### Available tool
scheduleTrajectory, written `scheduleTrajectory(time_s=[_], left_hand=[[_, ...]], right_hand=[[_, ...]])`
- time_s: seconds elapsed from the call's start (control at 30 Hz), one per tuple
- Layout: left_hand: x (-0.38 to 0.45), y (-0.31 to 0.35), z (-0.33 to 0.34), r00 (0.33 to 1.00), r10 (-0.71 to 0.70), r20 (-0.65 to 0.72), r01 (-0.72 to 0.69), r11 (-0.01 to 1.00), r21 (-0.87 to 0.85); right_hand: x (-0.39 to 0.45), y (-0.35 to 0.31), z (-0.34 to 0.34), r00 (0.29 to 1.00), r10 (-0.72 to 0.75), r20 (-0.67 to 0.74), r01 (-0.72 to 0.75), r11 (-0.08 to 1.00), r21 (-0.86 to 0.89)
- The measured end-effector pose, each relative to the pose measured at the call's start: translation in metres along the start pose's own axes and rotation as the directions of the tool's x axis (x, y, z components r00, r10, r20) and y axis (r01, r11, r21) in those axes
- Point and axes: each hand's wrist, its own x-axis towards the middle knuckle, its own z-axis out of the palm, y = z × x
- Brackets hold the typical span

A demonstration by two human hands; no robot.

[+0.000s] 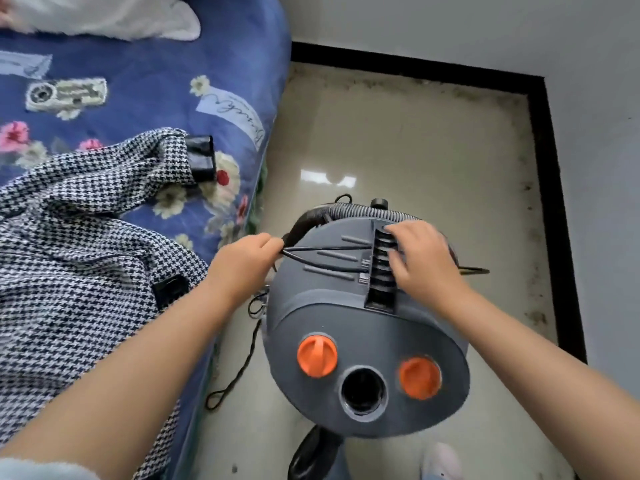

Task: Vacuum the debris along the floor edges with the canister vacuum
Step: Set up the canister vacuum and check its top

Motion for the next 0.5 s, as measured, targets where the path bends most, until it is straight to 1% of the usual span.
scheduleTrajectory(time_s=[0.03,0.07,0.1,0.13,0.17,0.2,0.23,0.27,0.33,0.4,0.5], left_hand=[[-0.009,-0.002,-0.003,0.999,-0.025,-0.026,0.024,0.999,-0.042],[-0.02,-0.006,-0.004,0.997,-0.054,-0.053,0.05,0.995,-0.081],[-0.031,-0.011,-0.007,0.992,-0.101,-0.078,0.091,0.988,-0.122],[-0.041,-0.016,-0.011,0.977,-0.184,-0.108,0.165,0.973,-0.161],[-0.052,-0.021,-0.016,0.946,-0.298,-0.127,0.268,0.94,-0.209],[-0.061,-0.025,-0.022,0.895,-0.423,-0.138,0.382,0.89,-0.25],[-0.071,-0.029,-0.028,0.837,-0.533,-0.119,0.488,0.828,-0.277],[-0.081,-0.033,-0.032,0.794,-0.602,-0.087,0.559,0.779,-0.286],[-0.098,-0.037,-0.038,0.768,-0.638,-0.053,0.6,0.746,-0.289],[-0.113,-0.038,-0.044,0.738,-0.673,-0.038,0.635,0.713,-0.297],[-0.134,-0.04,-0.05,0.677,-0.735,0.019,0.714,0.651,-0.26]], right_hand=[[0.005,-0.013,-0.001,0.997,-0.034,0.063,0.035,0.999,-0.017],[0.009,-0.026,-0.001,0.983,-0.041,0.178,0.049,0.998,-0.036],[0.012,-0.038,0.0,0.945,-0.017,0.326,0.038,0.998,-0.058],[0.013,-0.047,0.003,0.887,0.002,0.462,0.038,0.996,-0.077],[0.014,-0.056,0.004,0.828,0.0,0.561,0.071,0.992,-0.104],[0.015,-0.065,0.006,0.789,-0.009,0.614,0.106,0.987,-0.122],[0.015,-0.073,0.009,0.774,-0.018,0.633,0.13,0.983,-0.131],[0.015,-0.081,0.013,0.775,-0.02,0.632,0.141,0.98,-0.141],[0.018,-0.099,0.02,0.799,-0.029,0.6,0.154,0.976,-0.157],[0.021,-0.12,0.025,0.828,-0.07,0.556,0.174,0.975,-0.137],[0.032,-0.155,0.019,0.896,-0.076,0.438,0.102,0.994,-0.038]])
